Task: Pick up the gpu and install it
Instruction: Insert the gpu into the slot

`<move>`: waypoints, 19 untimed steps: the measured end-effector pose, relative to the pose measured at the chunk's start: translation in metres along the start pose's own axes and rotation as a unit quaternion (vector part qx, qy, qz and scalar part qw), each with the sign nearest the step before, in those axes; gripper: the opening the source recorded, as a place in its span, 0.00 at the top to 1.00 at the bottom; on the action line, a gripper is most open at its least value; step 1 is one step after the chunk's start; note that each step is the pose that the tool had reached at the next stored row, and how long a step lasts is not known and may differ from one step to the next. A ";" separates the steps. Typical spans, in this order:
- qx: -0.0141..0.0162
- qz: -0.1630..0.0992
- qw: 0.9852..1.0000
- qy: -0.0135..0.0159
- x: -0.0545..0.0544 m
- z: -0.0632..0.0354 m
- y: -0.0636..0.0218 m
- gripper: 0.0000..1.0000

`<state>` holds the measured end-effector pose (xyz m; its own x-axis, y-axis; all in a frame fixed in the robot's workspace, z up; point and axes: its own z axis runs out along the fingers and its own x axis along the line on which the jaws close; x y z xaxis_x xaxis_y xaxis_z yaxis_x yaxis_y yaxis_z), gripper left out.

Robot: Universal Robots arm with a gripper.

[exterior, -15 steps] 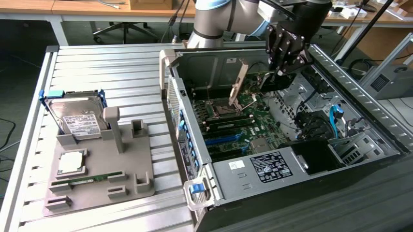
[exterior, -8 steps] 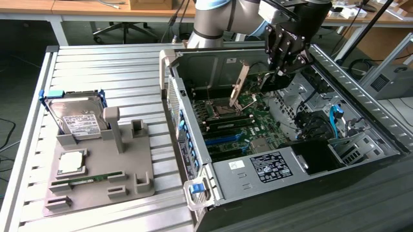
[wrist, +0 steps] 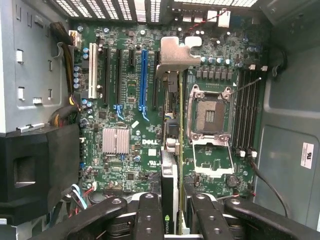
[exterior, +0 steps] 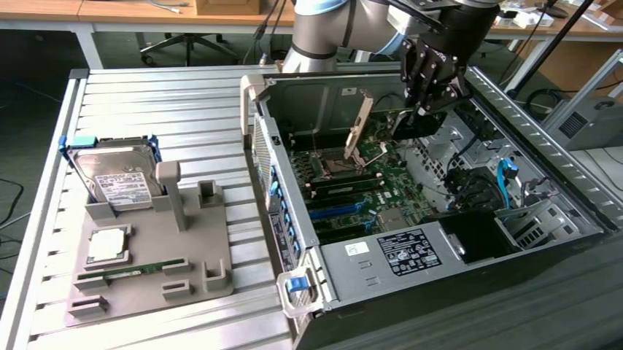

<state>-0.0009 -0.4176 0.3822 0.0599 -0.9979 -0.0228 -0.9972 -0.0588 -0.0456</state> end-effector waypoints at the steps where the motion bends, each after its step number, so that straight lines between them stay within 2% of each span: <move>1: 0.000 0.000 1.000 0.000 0.000 0.0000 0.0000 0.73; 14: 0.000 0.001 1.000 0.001 0.002 0.0049 0.0004 0.73; 19: 0.000 0.010 1.000 0.003 0.002 0.0071 0.0005 0.73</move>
<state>-0.0009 -0.4199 0.3750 0.0391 -0.9991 -0.0173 -0.9982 -0.0383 -0.0453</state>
